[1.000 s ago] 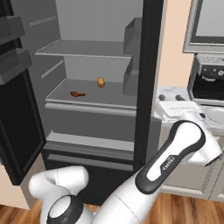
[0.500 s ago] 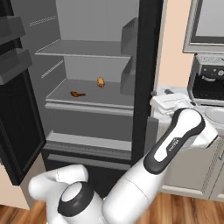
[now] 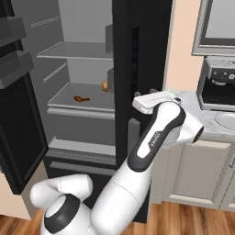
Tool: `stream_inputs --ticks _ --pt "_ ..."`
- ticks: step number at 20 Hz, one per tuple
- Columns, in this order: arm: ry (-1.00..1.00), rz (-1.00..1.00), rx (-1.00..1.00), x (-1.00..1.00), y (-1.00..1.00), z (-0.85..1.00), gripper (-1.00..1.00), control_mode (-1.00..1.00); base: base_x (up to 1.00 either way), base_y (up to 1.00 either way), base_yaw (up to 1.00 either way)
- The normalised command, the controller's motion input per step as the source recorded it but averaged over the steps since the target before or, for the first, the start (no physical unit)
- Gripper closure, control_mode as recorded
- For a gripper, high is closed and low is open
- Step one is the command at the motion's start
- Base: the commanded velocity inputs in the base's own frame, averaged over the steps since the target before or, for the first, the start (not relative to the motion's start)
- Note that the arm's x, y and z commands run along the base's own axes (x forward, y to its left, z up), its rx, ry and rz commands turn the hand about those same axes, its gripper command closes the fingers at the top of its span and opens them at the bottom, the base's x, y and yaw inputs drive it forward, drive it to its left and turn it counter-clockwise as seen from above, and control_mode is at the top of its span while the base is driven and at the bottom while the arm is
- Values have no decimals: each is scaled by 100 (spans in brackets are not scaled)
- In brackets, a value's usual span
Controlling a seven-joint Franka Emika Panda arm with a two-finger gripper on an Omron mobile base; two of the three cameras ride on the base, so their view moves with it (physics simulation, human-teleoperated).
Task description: Place the chicken drumstick on the counter behind the older chicken drumstick on the same shelf of the fridge to maintain FIFO order. Close the fridge door when finished.
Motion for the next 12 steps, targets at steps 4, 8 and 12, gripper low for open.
stream_inputs --ticks 4,8,12 --pt "1 -14 -10 62 96 8 -100 -100 0 0 0" --pt "0 -20 -9 75 79 2 -100 -100 0 0 0" --pt "3 -22 -8 81 60 0 -100 -100 0 0 0"
